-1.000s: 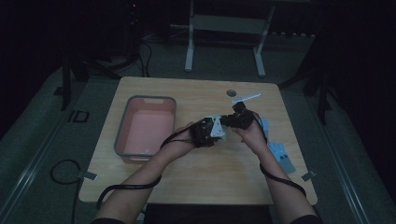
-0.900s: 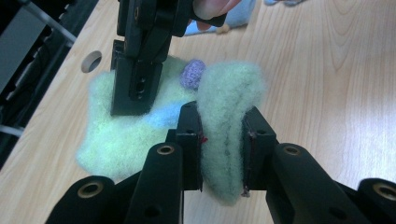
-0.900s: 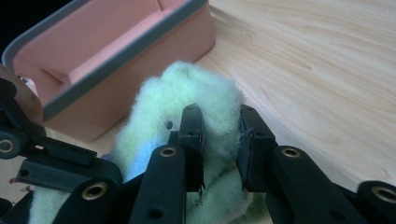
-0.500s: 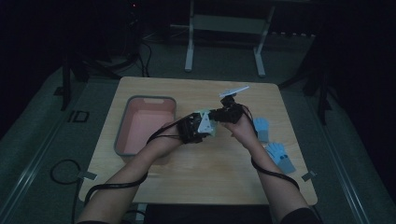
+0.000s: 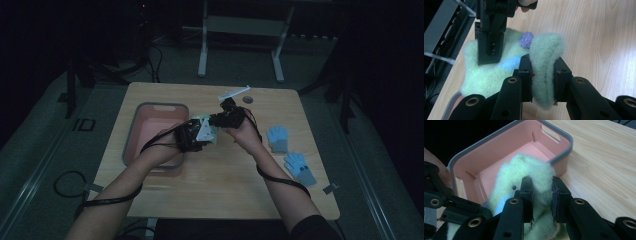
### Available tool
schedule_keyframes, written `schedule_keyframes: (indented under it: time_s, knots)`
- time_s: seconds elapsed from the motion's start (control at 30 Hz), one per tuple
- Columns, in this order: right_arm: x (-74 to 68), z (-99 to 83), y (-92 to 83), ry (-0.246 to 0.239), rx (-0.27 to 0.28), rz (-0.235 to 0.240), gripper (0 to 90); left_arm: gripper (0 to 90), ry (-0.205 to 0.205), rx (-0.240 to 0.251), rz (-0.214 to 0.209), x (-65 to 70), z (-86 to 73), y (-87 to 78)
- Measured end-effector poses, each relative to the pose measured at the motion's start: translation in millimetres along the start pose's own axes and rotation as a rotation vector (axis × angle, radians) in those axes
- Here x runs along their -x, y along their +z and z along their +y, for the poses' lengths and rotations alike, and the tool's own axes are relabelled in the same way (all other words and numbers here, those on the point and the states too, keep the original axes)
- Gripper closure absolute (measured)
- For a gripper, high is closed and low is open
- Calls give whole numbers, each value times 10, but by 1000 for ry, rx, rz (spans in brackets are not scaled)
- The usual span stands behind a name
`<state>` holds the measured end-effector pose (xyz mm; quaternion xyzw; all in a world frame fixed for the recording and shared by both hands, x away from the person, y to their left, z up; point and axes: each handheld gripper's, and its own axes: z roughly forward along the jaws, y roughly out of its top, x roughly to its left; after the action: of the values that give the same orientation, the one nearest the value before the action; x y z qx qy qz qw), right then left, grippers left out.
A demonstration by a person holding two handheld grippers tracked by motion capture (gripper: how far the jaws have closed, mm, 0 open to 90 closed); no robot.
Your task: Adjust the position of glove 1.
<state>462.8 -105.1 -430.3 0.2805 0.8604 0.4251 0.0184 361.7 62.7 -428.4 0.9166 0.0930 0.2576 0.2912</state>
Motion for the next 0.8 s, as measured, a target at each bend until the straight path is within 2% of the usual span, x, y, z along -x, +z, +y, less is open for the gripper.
schedule_keyframes:
  time_s: [0.33, 0.8]
  knots:
    - [-172, 172, 205, -34, -6, 17, 744, 737, -10, -16, 18, -55, -208, -171]
    - [-366, 367, 525, -49, -10, 62, 744, 737, -35, -47, 43, -110, -513, -364]
